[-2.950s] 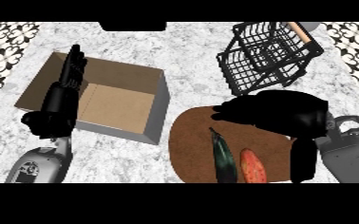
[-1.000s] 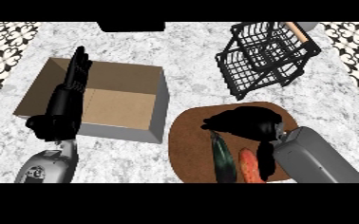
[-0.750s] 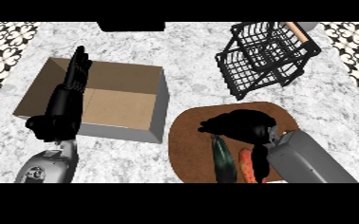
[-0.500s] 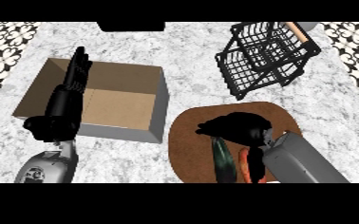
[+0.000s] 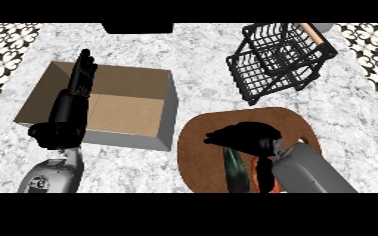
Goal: Pick the eggplant from the cutting board and place it in the tiered basket
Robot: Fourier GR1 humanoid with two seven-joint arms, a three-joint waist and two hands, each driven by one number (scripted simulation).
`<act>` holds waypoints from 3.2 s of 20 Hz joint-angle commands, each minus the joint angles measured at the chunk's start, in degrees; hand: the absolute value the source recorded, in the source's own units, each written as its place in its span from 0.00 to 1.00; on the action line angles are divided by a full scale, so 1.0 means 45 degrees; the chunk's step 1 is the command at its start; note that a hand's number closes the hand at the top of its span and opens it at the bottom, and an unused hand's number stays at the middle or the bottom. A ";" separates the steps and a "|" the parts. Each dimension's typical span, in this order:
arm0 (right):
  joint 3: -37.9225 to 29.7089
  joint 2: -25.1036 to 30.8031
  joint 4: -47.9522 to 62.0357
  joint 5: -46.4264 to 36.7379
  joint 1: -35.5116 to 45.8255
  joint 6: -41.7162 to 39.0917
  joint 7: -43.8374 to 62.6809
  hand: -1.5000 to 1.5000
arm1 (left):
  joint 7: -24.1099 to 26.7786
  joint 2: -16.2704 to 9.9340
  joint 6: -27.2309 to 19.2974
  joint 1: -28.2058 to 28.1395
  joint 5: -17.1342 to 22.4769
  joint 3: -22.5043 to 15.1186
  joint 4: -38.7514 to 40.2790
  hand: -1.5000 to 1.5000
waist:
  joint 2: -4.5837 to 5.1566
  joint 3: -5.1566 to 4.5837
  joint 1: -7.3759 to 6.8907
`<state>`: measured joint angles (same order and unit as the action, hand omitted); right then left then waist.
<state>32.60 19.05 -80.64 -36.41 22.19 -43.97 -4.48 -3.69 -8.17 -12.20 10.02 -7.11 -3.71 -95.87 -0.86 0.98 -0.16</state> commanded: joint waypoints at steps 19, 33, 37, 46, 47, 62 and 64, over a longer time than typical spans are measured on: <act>0.0276 -0.0092 0.1059 -0.5858 -0.0573 0.4941 0.4296 1.00 | -0.0532 0.0467 0.0442 -0.0704 -0.0032 0.0116 0.0355 0.50 | 0.0084 -0.0270 0.0421; -0.1089 -0.0223 -0.4506 -0.7247 -0.1022 0.4200 0.8387 1.00 | 0.0183 0.0812 0.0585 -0.0763 -0.0037 0.0421 0.1124 0.50 | 0.0151 -0.0246 0.0418; -0.1621 -0.0834 -0.6852 -0.7143 -0.0448 0.3189 0.9465 1.00 | -0.0901 0.1251 0.0298 -0.0553 -0.0502 -0.0146 0.0435 0.50 | 0.0101 -0.0230 0.0386; -0.4639 -0.1399 -1.0519 -0.4983 0.2211 -0.1999 1.1270 1.00 | -0.0063 0.1241 0.0652 -0.0774 -0.0411 0.0057 0.0917 0.50 | 0.0110 -0.0260 0.0372; -0.4532 -0.1851 -1.0548 -0.4958 0.2116 -0.1997 1.1563 1.00 | -0.0340 0.1485 0.0439 -0.0404 -0.0577 -0.0052 0.1106 0.50 | 0.0135 -0.0248 0.0356; -0.8480 -0.2072 -0.5263 -0.3567 0.6414 -0.0160 1.0843 1.00 | -0.0245 0.1766 0.0647 -0.0486 -0.0934 -0.0310 0.0934 0.50 | 0.0268 -0.0230 -0.0102; -0.8110 -0.1298 -0.4887 -0.3884 0.5859 0.0207 0.9817 1.00 | -0.0020 0.1696 0.0689 -0.0237 -0.0906 -0.0091 0.1332 0.50 | 0.0295 -0.0226 -0.0033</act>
<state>-4.35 10.19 -107.29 -52.31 47.42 -45.57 42.79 -4.64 -4.16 -8.53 10.56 -10.88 -1.33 -96.77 -0.47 0.86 -0.79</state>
